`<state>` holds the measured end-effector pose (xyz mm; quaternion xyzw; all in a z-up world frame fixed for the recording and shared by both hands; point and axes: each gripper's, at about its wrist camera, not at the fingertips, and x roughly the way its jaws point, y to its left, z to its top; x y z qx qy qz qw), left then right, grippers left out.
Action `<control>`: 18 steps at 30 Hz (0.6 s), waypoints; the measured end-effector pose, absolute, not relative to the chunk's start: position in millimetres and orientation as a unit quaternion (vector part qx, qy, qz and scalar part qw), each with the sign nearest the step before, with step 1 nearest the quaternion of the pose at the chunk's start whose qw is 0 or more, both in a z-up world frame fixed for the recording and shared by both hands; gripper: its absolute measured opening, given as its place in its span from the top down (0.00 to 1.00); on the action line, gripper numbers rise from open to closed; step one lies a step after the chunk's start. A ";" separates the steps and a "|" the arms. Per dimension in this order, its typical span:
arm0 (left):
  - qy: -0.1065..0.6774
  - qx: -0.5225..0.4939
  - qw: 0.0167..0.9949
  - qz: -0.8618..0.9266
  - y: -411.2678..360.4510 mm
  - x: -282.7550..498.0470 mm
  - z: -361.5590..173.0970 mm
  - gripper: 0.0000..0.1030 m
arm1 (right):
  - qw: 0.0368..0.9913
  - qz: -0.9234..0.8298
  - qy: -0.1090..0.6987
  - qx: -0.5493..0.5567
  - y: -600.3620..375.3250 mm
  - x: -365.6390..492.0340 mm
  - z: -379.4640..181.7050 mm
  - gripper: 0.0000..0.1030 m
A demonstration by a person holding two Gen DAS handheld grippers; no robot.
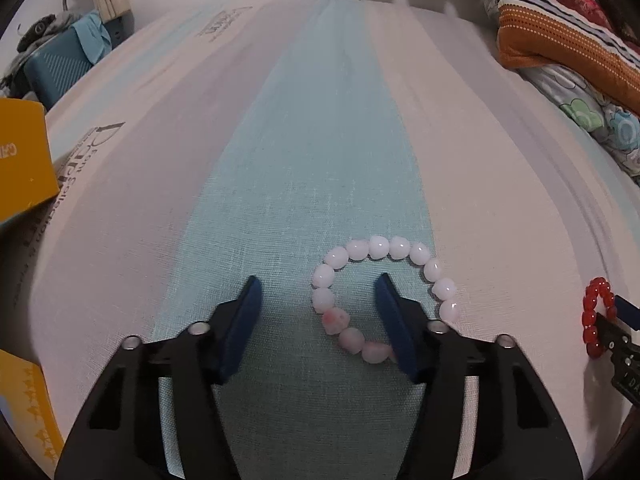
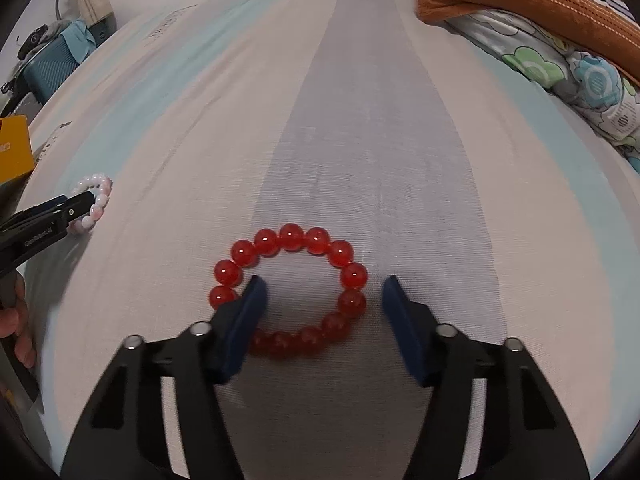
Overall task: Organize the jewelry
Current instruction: 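Grasp the red bead bracelet with the right tool while the left grasps the white-pink bracelet, then lift both bracelets and carry them over the white box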
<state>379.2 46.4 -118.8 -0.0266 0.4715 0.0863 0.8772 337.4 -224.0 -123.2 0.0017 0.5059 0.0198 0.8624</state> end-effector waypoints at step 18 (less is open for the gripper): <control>0.499 -0.040 0.864 0.060 43.6 361.2 -95.3 0.89 | 0.868 0.038 0.494 0.012 -227.2 322.7 -99.3 0.87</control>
